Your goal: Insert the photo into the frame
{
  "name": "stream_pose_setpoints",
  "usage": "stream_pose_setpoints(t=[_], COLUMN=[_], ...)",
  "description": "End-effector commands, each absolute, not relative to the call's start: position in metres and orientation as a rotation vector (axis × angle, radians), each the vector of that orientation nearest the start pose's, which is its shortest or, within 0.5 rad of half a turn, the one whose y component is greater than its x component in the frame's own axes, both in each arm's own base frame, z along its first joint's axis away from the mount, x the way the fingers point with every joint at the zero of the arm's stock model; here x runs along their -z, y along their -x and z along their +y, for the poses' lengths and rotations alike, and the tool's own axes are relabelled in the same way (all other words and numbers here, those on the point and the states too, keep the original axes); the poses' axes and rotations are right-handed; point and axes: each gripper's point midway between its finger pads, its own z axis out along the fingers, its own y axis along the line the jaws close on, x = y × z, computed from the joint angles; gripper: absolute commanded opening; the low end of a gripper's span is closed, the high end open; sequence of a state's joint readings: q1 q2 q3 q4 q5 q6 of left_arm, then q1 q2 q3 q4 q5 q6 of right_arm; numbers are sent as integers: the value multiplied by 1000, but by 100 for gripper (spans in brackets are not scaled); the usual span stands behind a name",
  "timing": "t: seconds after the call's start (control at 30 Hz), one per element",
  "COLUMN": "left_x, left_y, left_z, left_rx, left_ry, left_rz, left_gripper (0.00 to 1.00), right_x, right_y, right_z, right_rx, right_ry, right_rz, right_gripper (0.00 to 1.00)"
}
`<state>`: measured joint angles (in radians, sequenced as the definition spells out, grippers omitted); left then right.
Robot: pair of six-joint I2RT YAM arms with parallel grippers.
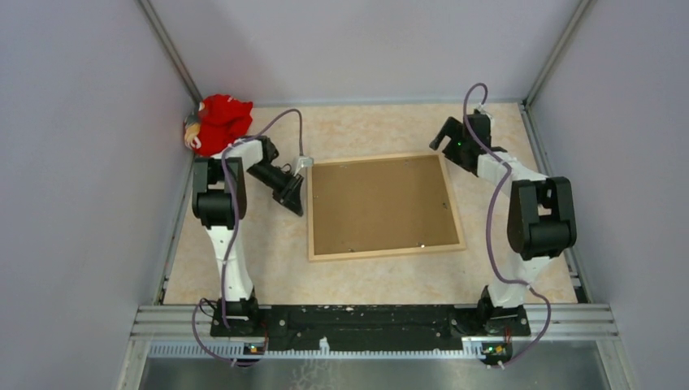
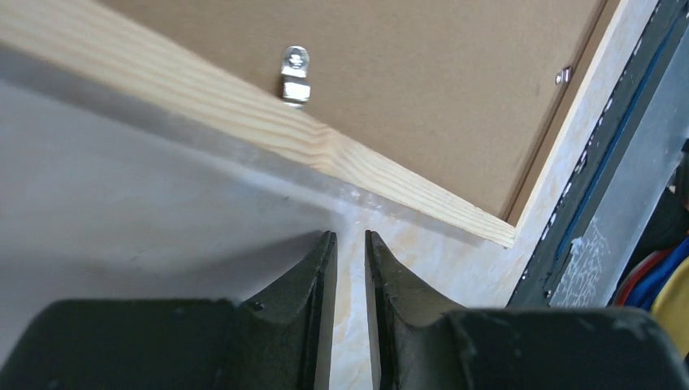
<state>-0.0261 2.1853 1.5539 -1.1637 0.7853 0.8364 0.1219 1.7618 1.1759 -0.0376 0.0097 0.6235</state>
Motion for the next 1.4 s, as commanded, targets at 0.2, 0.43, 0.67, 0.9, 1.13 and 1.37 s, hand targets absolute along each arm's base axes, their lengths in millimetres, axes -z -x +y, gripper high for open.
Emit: stream_pose_setpoints(t=[0.2, 0.43, 0.67, 0.9, 1.13, 1.37], left_x=[-12, -12, -25, -63, -89, -119], left_y=[-292, -266, -230, -212, -229, -355], left_z=[-127, -156, -216, -205, -186, -146], left_rx=[1035, 1088, 1245, 1377, 1203, 1000], left_ry=[-1396, -1538, -1752, -1812, -1837, -1429], left_rz=[2531, 2494, 2375, 2303, 2256, 2315], left_gripper=[26, 27, 50, 70, 69, 55], right_x=[-60, -63, -66, -109, -173, -181], right_y=[-501, -535, -557, -579, -574, -523], right_z=[109, 191, 301, 270, 226, 203], right_rx=[-455, -622, -748, -609, -498, -487], right_ry=[-523, -380, -149, -180, -162, -221], right_rz=[2307, 2347, 2405, 2275, 2159, 2167], right_gripper=[96, 96, 97, 99, 99, 99])
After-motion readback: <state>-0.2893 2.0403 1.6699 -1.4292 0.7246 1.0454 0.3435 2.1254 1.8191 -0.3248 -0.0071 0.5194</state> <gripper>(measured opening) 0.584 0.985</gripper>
